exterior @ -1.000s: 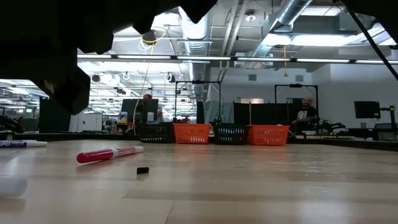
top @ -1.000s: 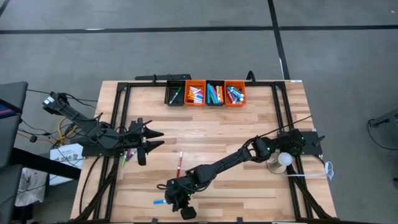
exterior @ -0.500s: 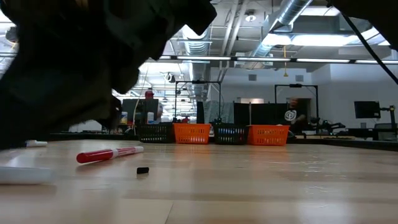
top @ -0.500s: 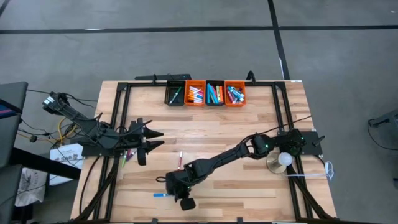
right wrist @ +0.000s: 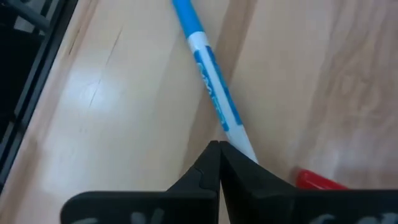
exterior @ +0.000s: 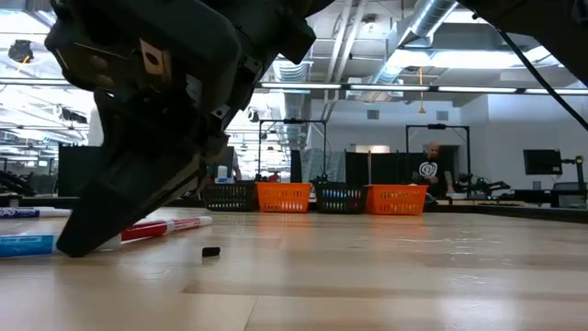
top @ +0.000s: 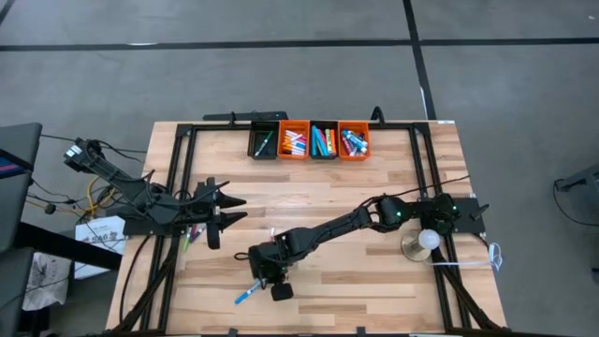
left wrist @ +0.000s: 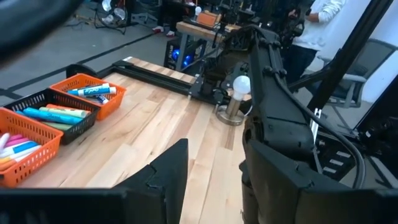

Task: Pick & Place Markers
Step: Put the light blue and white marker pen into the left black bin

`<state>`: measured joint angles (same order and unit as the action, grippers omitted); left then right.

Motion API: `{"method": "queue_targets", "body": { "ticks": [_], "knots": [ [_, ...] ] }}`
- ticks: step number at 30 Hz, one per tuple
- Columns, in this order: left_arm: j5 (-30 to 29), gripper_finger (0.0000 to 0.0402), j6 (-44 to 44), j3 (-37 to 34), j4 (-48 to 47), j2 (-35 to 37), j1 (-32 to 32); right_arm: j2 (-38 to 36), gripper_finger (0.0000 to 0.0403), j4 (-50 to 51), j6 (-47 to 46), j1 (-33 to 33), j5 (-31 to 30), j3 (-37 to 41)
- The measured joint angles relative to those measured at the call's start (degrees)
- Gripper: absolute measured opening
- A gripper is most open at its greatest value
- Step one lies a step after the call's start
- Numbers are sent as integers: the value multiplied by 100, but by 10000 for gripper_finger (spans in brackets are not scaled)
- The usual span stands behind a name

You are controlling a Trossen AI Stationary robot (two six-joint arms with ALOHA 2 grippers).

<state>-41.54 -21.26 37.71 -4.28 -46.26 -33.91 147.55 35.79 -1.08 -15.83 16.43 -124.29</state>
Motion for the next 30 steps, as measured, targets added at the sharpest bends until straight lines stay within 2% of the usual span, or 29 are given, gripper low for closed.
{"method": "queue_targets", "body": {
  "ticks": [6,12,18,21,25,30],
  "knots": [
    [110,158,-2,2,-224,-112,0,-2,0,9,247,173,1,0],
    [352,158,-85,2,-296,-682,-15,0,0,-173,452,389,-106,2],
    [129,158,-215,49,-391,-1217,-9,0,0,-275,495,485,-203,20],
    [172,158,-218,43,-527,-1186,-9,-11,0,-349,621,401,-232,20],
    [518,158,-216,-27,-857,-907,-20,-40,0,-632,870,173,-570,-138],
    [461,158,-299,-4,-980,-647,-11,-84,0,-1038,1011,-36,-625,-320]
  ]
}}
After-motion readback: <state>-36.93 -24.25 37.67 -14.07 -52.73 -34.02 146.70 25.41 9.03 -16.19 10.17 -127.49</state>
